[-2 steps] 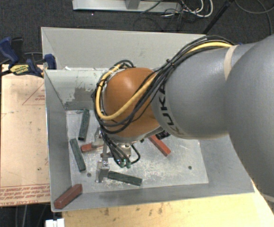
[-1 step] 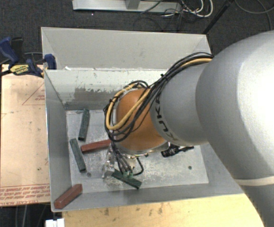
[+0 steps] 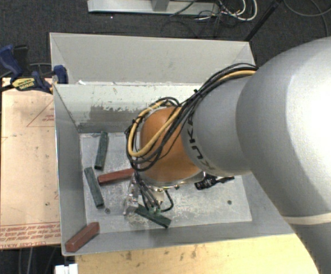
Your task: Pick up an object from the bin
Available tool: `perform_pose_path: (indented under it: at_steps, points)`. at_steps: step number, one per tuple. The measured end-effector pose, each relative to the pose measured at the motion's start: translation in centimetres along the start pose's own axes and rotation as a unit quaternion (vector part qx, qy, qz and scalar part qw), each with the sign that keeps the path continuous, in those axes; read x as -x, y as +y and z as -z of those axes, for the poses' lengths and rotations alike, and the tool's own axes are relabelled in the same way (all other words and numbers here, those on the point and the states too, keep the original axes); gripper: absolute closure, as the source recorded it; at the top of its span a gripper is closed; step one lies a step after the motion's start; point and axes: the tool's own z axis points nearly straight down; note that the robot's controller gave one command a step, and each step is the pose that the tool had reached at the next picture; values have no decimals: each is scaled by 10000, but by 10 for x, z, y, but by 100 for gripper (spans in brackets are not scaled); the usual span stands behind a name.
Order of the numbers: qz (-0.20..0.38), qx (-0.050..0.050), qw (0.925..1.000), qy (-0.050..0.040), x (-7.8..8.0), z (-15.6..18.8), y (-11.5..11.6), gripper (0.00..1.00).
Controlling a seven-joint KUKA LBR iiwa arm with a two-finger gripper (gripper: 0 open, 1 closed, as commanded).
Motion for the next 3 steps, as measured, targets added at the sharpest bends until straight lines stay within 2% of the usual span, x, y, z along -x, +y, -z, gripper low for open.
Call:
perform_pose_path:
  at_steps: [1, 2, 3]
  points:
    - [16, -25, 10000, 35, -3, 48, -5, 100]
    - [-21, -11, 10000, 7, 7, 61, -7, 0]
    - [-41, -12, 10000, 10, 11, 44, -9, 0]
